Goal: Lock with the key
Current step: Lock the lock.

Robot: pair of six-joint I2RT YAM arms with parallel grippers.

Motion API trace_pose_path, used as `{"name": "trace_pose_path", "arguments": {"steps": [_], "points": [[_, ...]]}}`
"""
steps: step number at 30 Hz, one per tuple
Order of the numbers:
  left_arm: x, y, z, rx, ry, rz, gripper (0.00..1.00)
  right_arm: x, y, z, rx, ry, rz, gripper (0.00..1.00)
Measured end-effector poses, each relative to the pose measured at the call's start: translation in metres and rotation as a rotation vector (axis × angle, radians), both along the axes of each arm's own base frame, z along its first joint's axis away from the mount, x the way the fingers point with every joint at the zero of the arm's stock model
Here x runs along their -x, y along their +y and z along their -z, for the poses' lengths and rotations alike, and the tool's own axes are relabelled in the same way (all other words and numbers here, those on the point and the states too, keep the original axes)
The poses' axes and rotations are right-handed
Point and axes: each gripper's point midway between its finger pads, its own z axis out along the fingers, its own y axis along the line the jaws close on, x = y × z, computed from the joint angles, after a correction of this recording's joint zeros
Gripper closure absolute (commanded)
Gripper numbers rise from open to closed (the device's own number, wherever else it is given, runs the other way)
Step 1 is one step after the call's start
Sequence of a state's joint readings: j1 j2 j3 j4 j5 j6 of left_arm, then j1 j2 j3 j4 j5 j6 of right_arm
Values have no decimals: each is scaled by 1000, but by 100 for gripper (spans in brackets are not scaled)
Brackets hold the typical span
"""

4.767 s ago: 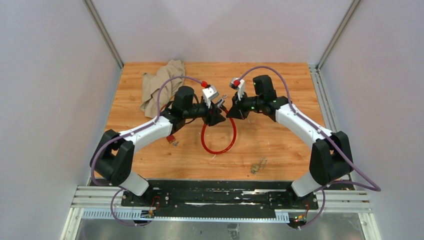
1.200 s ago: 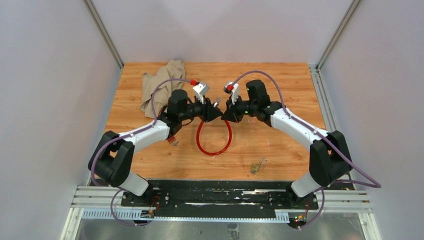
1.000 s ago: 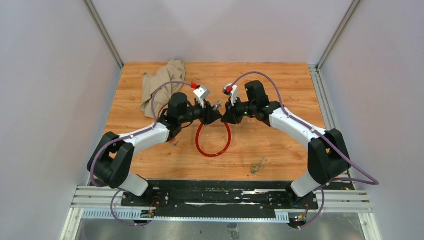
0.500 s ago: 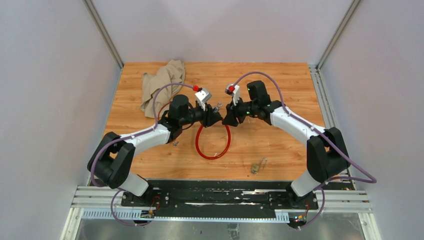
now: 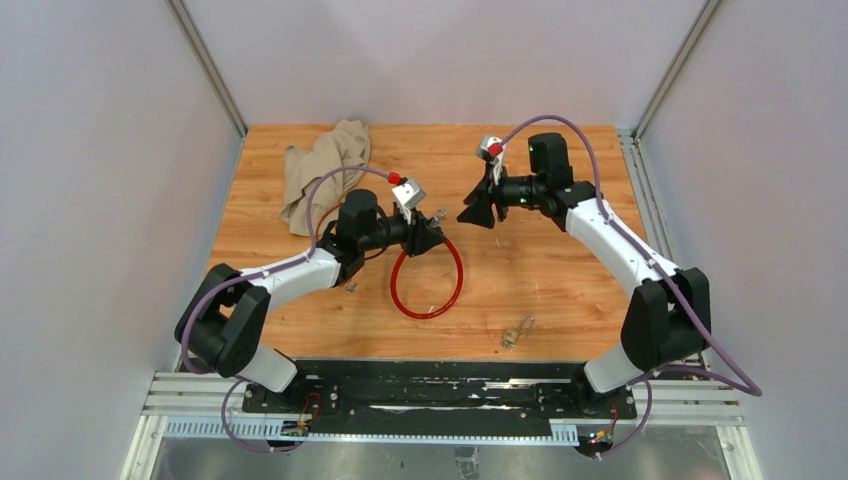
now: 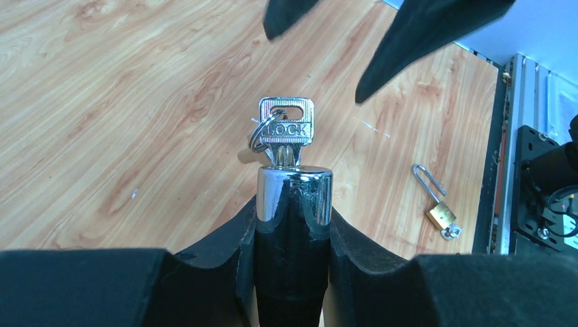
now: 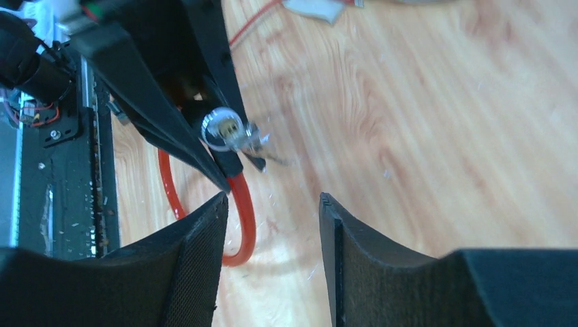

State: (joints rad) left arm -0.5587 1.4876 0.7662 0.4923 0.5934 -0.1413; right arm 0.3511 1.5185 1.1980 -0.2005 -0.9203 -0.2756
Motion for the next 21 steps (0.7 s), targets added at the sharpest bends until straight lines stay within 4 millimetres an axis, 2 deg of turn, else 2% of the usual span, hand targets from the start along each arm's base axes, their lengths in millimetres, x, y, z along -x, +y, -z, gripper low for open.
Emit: {"name": "trace_pose_path", "arguments": {"steps": [4, 10, 13, 21], "points": [[3, -1, -1, 3, -2, 20, 100, -3, 8, -31, -44, -116, -111, 53], [6, -3, -1, 3, -12, 44, 100, -7, 18, -55, -75, -153, -208, 55], [6, -3, -1, 0, -17, 49, 100, -13, 23, -62, -98, -68, -193, 55], [6, -2, -1, -6, -32, 52, 100, -9, 26, -49, -102, 277, -19, 58]]}}
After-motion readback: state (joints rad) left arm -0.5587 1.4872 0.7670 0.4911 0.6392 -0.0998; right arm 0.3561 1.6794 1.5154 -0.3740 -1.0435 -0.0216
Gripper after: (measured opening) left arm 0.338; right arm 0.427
